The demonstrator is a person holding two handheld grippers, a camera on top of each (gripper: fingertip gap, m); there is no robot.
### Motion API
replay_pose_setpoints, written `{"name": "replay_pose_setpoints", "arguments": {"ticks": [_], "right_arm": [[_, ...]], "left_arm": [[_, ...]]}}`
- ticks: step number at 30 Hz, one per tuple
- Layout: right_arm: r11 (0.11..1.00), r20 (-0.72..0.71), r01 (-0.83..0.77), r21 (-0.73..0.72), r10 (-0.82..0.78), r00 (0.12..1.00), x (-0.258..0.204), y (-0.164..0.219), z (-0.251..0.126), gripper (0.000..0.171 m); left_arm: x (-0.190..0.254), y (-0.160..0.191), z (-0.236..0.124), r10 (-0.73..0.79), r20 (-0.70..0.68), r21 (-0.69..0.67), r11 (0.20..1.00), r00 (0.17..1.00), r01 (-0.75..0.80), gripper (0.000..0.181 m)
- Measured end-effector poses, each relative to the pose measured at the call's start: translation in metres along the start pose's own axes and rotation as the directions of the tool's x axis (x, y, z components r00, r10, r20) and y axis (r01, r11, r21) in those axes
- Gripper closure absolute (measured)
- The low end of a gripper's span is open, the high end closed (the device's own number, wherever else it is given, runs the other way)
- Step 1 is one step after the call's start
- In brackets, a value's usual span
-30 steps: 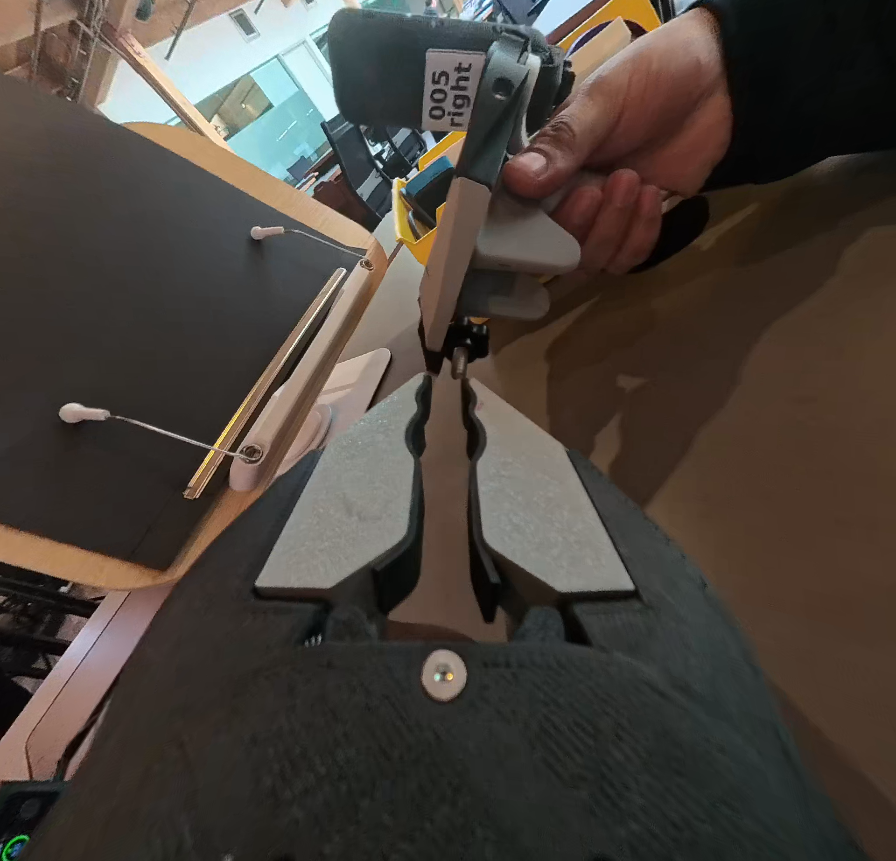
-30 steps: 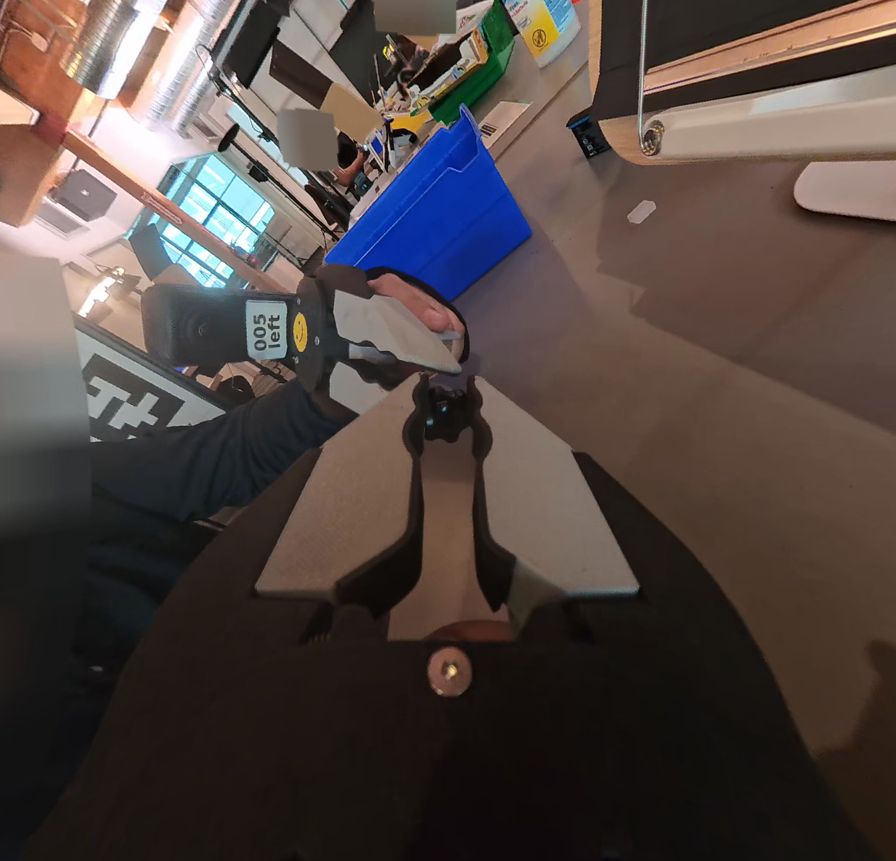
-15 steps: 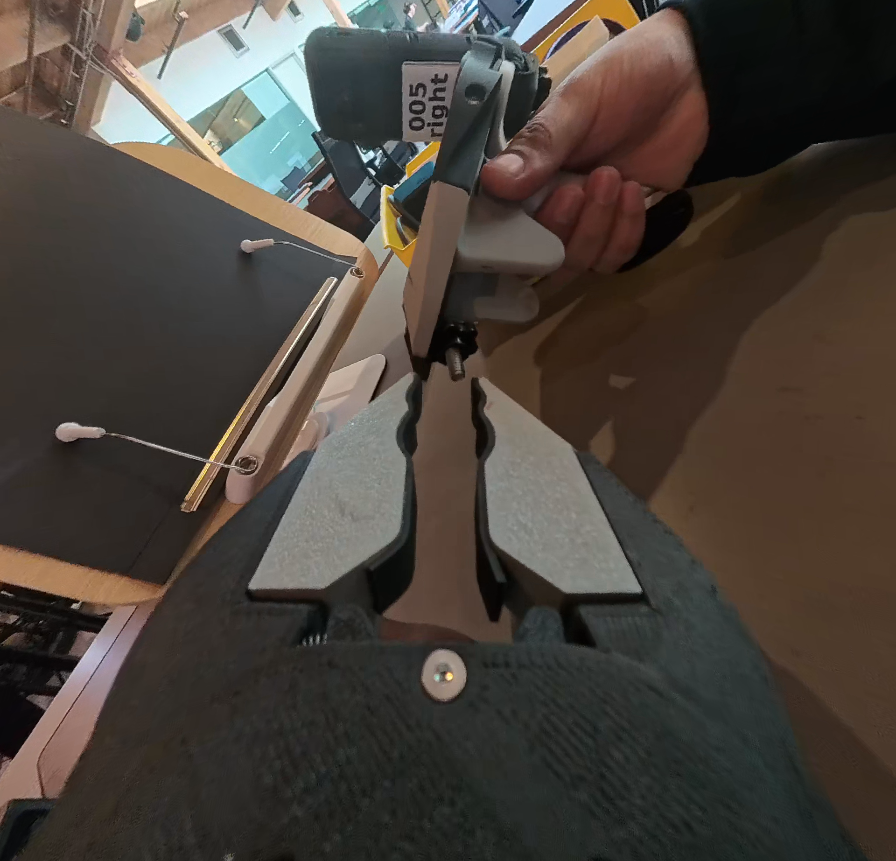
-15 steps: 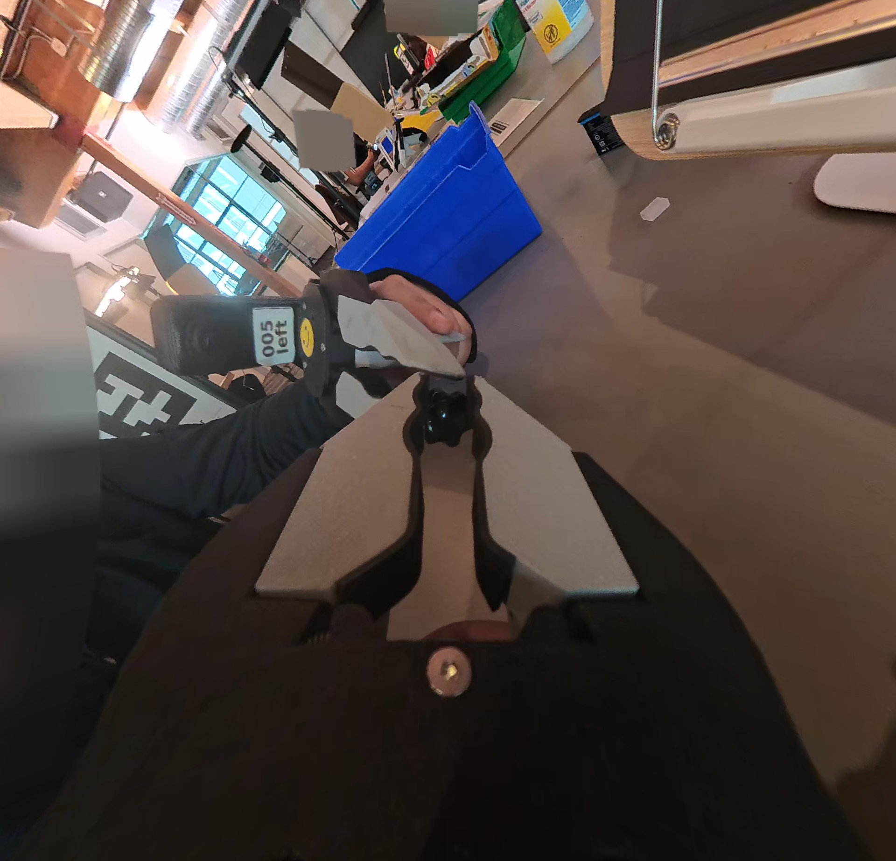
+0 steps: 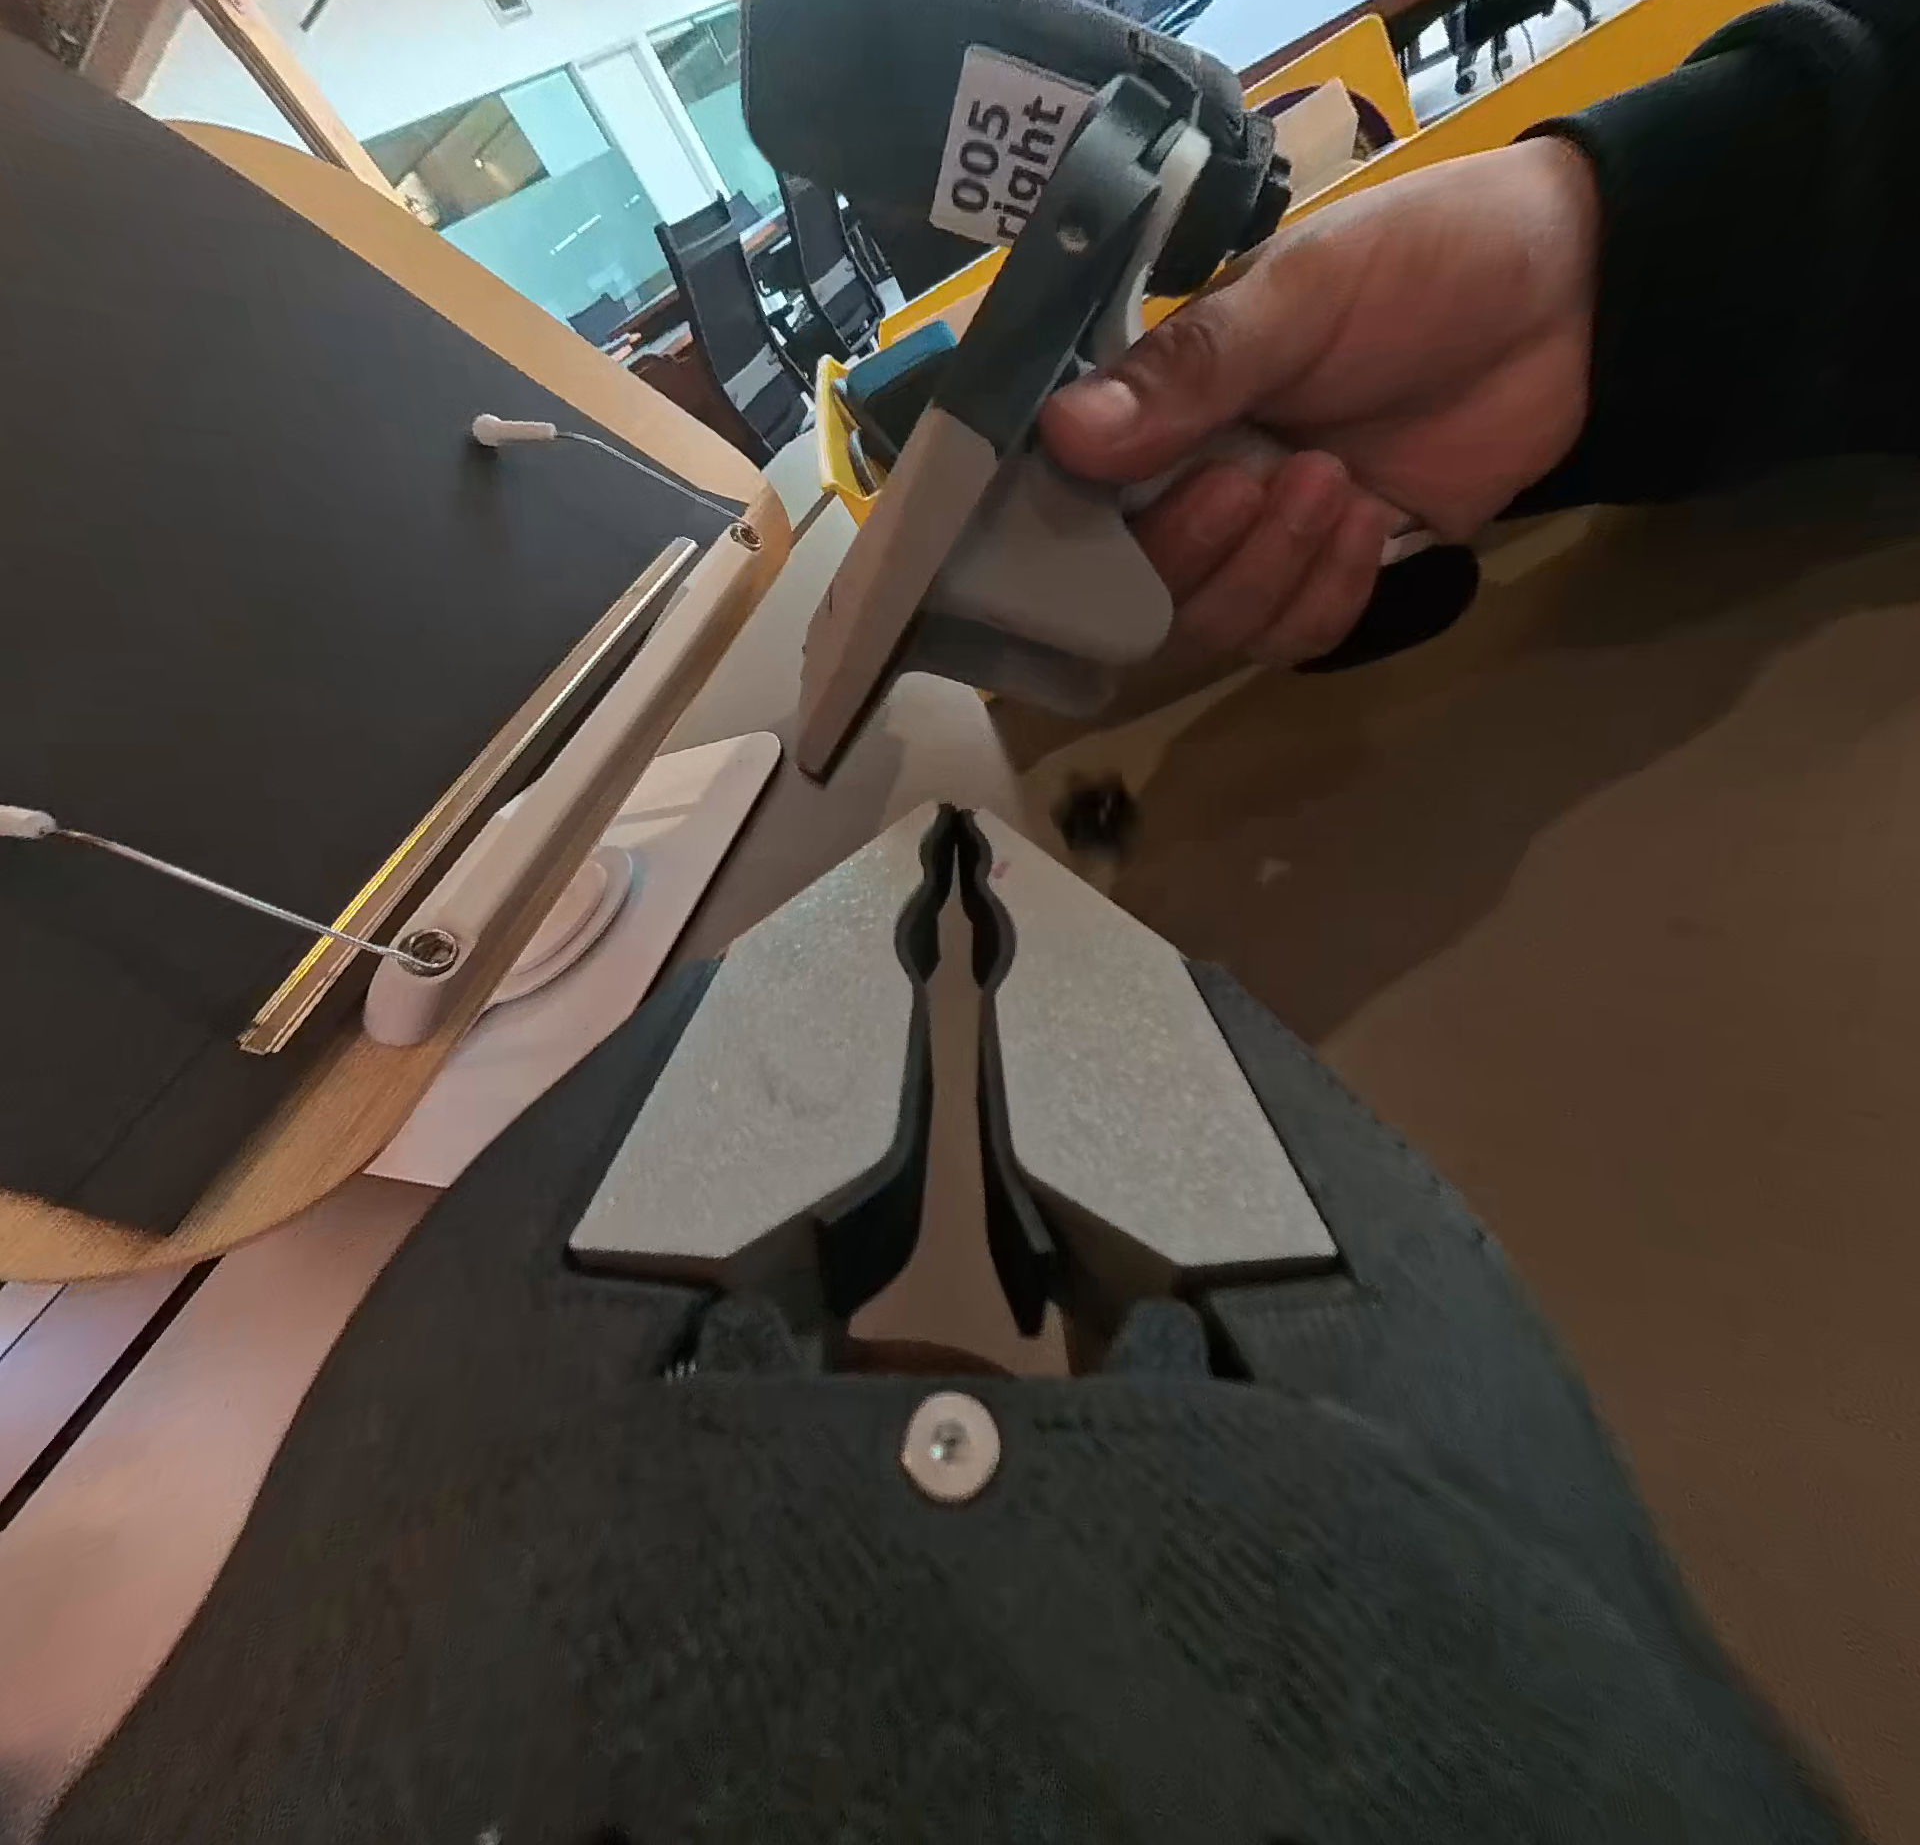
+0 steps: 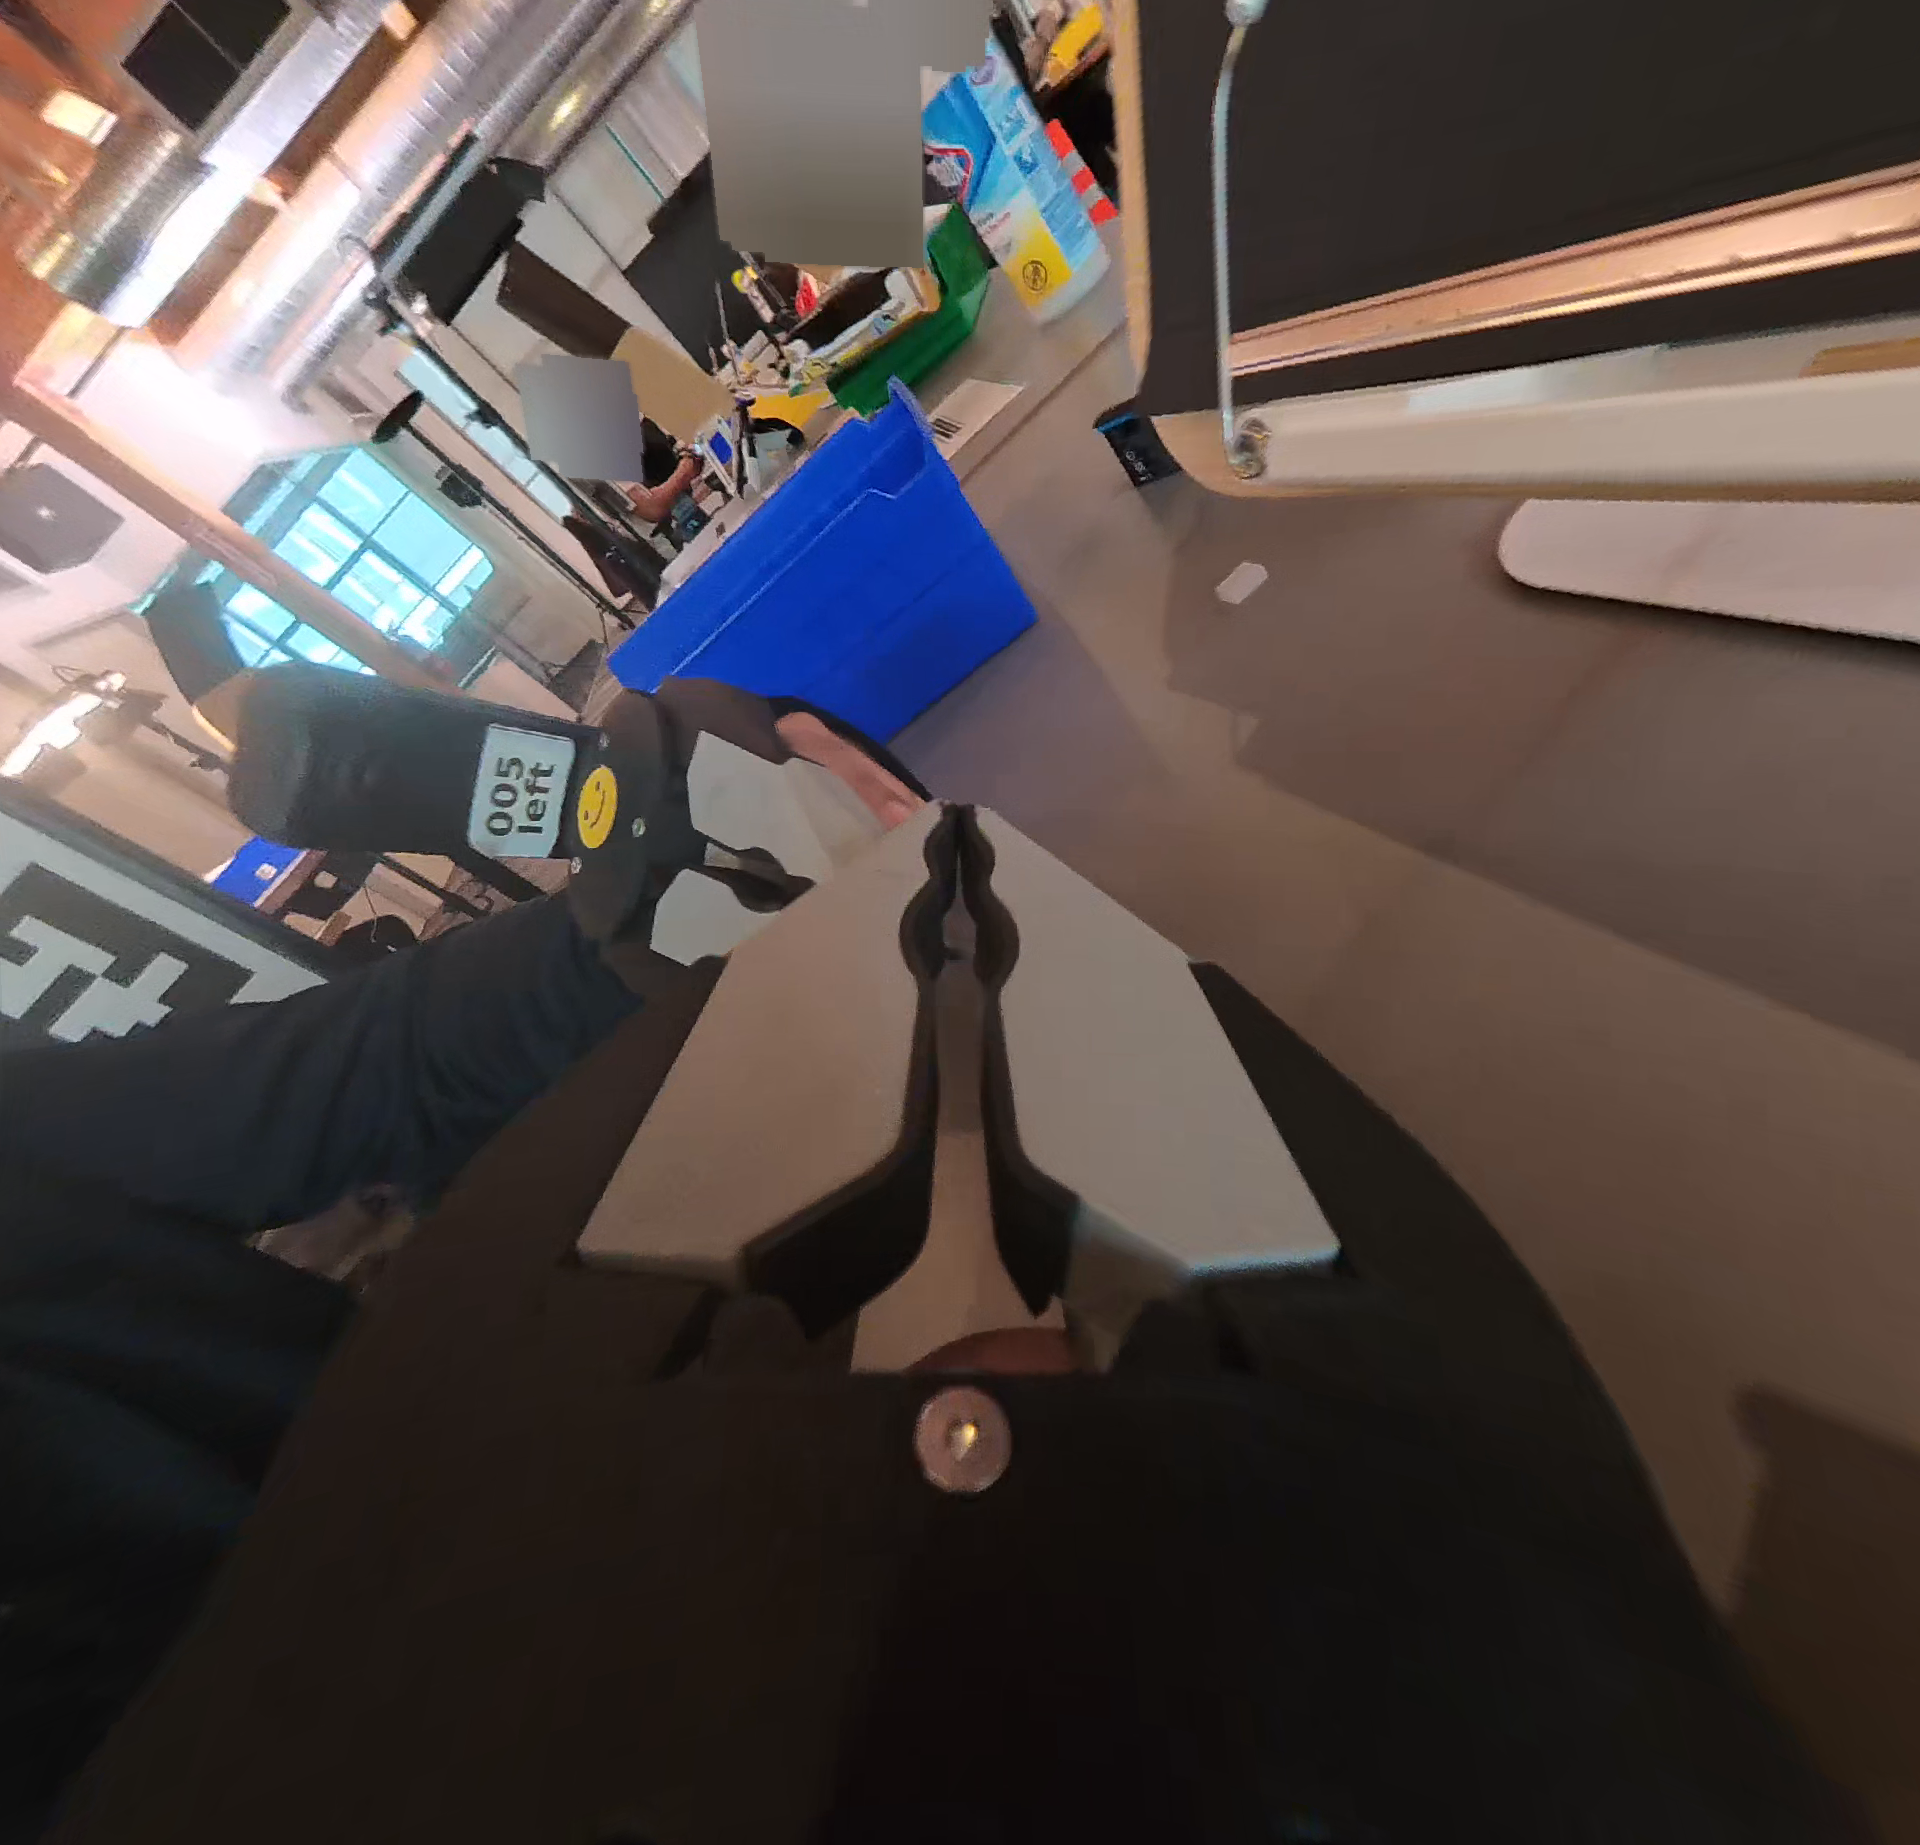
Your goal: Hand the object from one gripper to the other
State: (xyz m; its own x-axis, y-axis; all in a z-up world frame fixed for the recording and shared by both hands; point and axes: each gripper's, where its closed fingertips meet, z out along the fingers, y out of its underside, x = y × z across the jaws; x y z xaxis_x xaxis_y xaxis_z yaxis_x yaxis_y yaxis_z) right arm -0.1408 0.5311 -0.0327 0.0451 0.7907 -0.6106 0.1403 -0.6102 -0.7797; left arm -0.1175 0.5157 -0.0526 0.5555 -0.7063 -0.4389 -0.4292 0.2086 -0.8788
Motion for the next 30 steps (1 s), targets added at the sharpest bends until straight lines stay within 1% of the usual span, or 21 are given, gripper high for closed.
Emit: {"name": "replay_pose_setpoints", "arguments": {"ticks": [2, 4, 7, 8, 10, 12, 13, 15, 17, 19, 20, 21, 22, 24, 25, 29, 30], "right_arm": [[1.000, 0.003, 0.009, -0.002, -0.009, 1.000, -0.003, 0.001, 0.003, 0.171], [0.998, -0.031, 0.046, -0.038, -0.047, 0.998, 0.000, 0.005, 0.004, 0.171], [0.978, -0.120, 0.168, -0.120, -0.182, 0.976, 0.005, 0.010, -0.001, 0.171], [0.967, -0.153, 0.203, -0.155, -0.226, 0.962, 0.007, 0.012, -0.003, 0.159], [0.937, -0.263, 0.272, -0.220, -0.325, 0.908, 0.012, 0.011, -0.015, 0.142], [0.900, -0.391, 0.340, -0.274, -0.427, 0.815, 0.014, 0.002, -0.035, 0.142], [0.880, -0.437, 0.350, -0.321, -0.465, 0.770, 0.014, 0.001, -0.045, 0.142], [0.824, -0.493, 0.313, -0.472, -0.542, 0.681, 0.020, 0.007, -0.064, 0.140], [0.763, -0.523, 0.249, -0.597, -0.605, 0.600, 0.034, 0.012, -0.073, 0.138], [0.717, -0.532, 0.136, -0.684, -0.617, 0.580, 0.052, 0.026, -0.074, 0.134], [0.709, -0.526, 0.094, -0.699, -0.599, 0.603, 0.057, 0.035, -0.069, 0.129], [0.708, -0.511, 0.065, -0.703, -0.567, 0.646, 0.059, 0.045, -0.062, 0.129], [0.706, -0.513, 0.040, -0.707, -0.551, 0.658, 0.062, 0.052, -0.061, 0.129], [0.680, -0.534, 0.053, -0.732, -0.620, 0.576, 0.075, 0.050, -0.070, 0.129], [0.665, -0.524, 0.071, -0.744, -0.645, 0.556, 0.079, 0.050, -0.072, 0.129], [0.641, -0.516, 0.054, -0.766, -0.663, 0.542, 0.095, 0.059, -0.076, 0.128], [0.633, -0.510, 0.057, -0.772, -0.672, 0.537, 0.098, 0.060, -0.077, 0.131]], "left_arm": [[-0.004, 0.003, 0.001, 0.003, 0.028, -0.022, 1.000, 1.000, -0.003, 0.181], [-0.007, 0.015, 0.003, 0.036, 0.045, -0.096, 0.995, 0.998, -0.032, 0.181], [-0.016, 0.030, 0.005, 0.087, 0.100, -0.189, 0.980, 0.991, -0.067, 0.181], [-0.018, 0.033, 0.006, 0.075, 0.106, -0.203, 0.978, 0.992, -0.052, 0.181], [-0.022, 0.033, 0.005, 0.034, 0.111, -0.196, 0.980, 0.993, -0.011, 0.181], [-0.026, 0.032, 0.004, -0.025, 0.115, -0.183, 0.982, 0.993, 0.046, 0.181], [-0.029, 0.032, 0.003, -0.053, 0.120, -0.181, 0.981, 0.991, 0.075, 0.181], [-0.032, 0.033, 0.002, -0.088, 0.130, -0.180, 0.977, 0.988, 0.111, 0.181], [-0.031, 0.034, 0.002, -0.093, 0.125, -0.187, 0.975, 0.988, 0.115, 0.181], [-0.032, 0.036, 0.003, -0.083, 0.141, -0.199, 0.974, 0.986, 0.111, 0.181], [-0.030, 0.037, 0.003, -0.083, 0.134, -0.207, 0.972, 0.987, 0.110, 0.181], [-0.029, 0.037, 0.002, -0.084, 0.128, -0.209, 0.972, 0.988, 0.110, 0.181], [-0.029, 0.036, 0.001, -0.086, 0.132, -0.204, 0.972, 0.988, 0.112, 0.181], [-0.027, 0.034, -0.002, -0.113, 0.123, -0.194, 0.972, 0.986, 0.136, 0.181], [-0.027, 0.034, -0.002, -0.128, 0.117, -0.188, 0.971, 0.985, 0.148, 0.181], [-0.028, 0.035, -0.002, -0.165, 0.104, -0.191, 0.965, 0.981, 0.182, 0.181], [-0.028, 0.035, -0.002, -0.170, 0.104, -0.187, 0.964, 0.980, 0.187, 0.181]]}}
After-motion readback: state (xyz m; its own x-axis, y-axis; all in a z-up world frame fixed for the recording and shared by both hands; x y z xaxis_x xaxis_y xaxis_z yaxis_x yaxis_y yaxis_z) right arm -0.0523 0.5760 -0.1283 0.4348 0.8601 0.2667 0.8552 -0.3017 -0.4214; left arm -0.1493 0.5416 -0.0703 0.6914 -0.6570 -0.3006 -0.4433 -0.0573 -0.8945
